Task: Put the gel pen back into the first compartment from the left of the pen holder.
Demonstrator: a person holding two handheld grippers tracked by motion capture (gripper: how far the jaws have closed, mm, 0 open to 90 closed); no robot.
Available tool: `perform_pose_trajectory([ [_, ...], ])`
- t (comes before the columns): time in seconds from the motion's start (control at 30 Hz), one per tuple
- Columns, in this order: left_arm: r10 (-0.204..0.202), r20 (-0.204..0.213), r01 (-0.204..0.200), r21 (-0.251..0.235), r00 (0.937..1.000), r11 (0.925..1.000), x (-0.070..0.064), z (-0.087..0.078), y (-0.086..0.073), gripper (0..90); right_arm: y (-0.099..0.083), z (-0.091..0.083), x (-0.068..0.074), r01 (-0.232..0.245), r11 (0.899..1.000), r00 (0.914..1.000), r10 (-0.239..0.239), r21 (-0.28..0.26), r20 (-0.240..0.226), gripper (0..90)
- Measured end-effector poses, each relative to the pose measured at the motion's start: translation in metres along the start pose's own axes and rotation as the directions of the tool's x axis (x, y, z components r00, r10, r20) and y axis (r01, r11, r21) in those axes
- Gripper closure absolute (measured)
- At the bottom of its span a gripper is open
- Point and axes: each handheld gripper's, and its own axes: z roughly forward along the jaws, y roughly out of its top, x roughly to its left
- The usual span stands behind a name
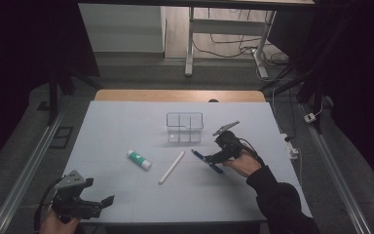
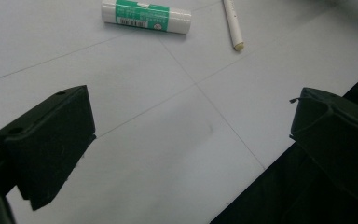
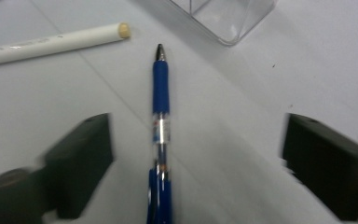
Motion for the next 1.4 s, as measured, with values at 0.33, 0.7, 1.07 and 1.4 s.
perform_pose_trajectory([
  [0.33, 0.0, 0.002, 0.0, -0.001, 1.0, 1.0, 0.0, 0.0, 0.0, 0.0, 0.018, 0.031, 0.009, 0.006, 0.997, 0.9997, -0.008, 0.082, 0.023, 0.0],
  [0.7, 0.003, 0.003, -0.003, -0.001, 1.0, 1.0, 0.0, -0.001, 0.0, 0.0, 0.027, 0.048, 0.016, 0.069, 0.991, 0.9975, -0.07, 0.113, 0.005, 37.3],
  [1.07, 0.005, 0.002, -0.005, 0.0, 1.0, 1.0, 0.0, -0.001, -0.001, 0.0, 0.029, 0.044, 0.018, 0.105, 0.986, 0.9944, -0.102, 0.128, -0.03, 79.8],
  [1.4, 0.006, 0.002, -0.006, -0.001, 1.0, 1.0, 0.0, -0.001, -0.001, 0.0, 0.029, 0.031, 0.016, 0.088, 0.996, 0.9955, -0.087, 0.022, -0.039, 80.3],
])
